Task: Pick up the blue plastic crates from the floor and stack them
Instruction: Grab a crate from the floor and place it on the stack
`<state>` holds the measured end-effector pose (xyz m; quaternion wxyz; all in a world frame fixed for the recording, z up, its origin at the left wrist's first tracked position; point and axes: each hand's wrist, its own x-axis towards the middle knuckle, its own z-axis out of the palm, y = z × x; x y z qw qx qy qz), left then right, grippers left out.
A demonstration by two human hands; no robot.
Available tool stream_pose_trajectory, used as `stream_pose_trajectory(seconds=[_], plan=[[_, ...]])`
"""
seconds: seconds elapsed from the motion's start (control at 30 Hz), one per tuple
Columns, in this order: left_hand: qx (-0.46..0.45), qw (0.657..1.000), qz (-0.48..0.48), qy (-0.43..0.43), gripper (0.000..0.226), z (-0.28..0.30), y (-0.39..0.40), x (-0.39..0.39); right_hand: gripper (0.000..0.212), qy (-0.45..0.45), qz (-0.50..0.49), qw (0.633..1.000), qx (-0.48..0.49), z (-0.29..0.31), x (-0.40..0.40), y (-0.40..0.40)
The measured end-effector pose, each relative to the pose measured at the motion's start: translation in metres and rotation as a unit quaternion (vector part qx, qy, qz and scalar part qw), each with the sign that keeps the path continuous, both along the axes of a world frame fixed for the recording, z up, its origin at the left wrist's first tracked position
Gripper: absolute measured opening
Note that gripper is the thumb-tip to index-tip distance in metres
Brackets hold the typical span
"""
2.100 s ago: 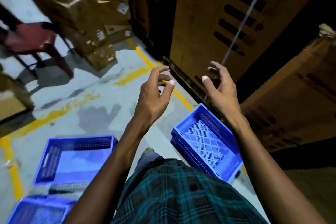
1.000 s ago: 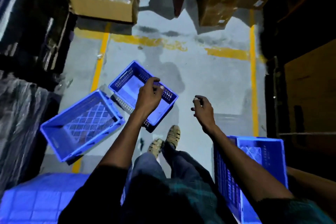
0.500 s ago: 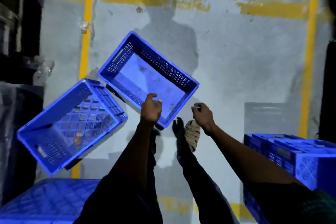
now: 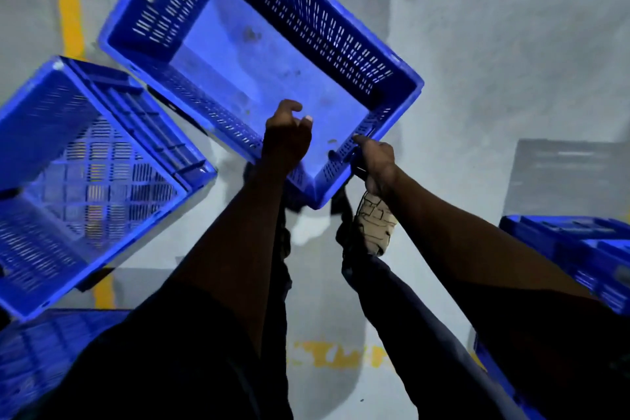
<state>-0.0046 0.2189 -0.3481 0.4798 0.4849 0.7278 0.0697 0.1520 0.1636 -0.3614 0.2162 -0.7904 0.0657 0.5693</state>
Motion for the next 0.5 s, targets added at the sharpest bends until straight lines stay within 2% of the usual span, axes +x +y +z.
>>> stream_pose_trajectory(seconds=[0.1, 0.2, 0.27, 0.37, 0.5], plan=[[0.010, 1.000, 0.008, 0.001, 0.030, 0.005, 0.002, 0.000, 0.013, 0.036, -0.047, 0.998, 0.003, 0.007, -0.002, 0.008], [0.007, 1.000, 0.005, -0.008, 0.034, 0.023, 0.005, -0.003, 0.007, 0.028, -0.077, 0.996, 0.028, 0.035, -0.011, 0.018], [0.009, 0.999, 0.010, -0.038, 0.043, 0.040, 0.011, -0.006, 0.011, 0.025, -0.095, 0.993, 0.061, 0.057, -0.019, 0.026], [0.042, 0.999, -0.004, -0.030, 0.049, 0.073, 0.021, -0.005, 0.020, 0.004, -0.134, 0.985, 0.106, 0.095, -0.032, 0.039], [0.088, 0.996, -0.006, -0.032, 0.032, 0.127, 0.031, -0.002, 0.026, -0.009, -0.154, 0.977, 0.150, 0.161, -0.044, 0.053]])
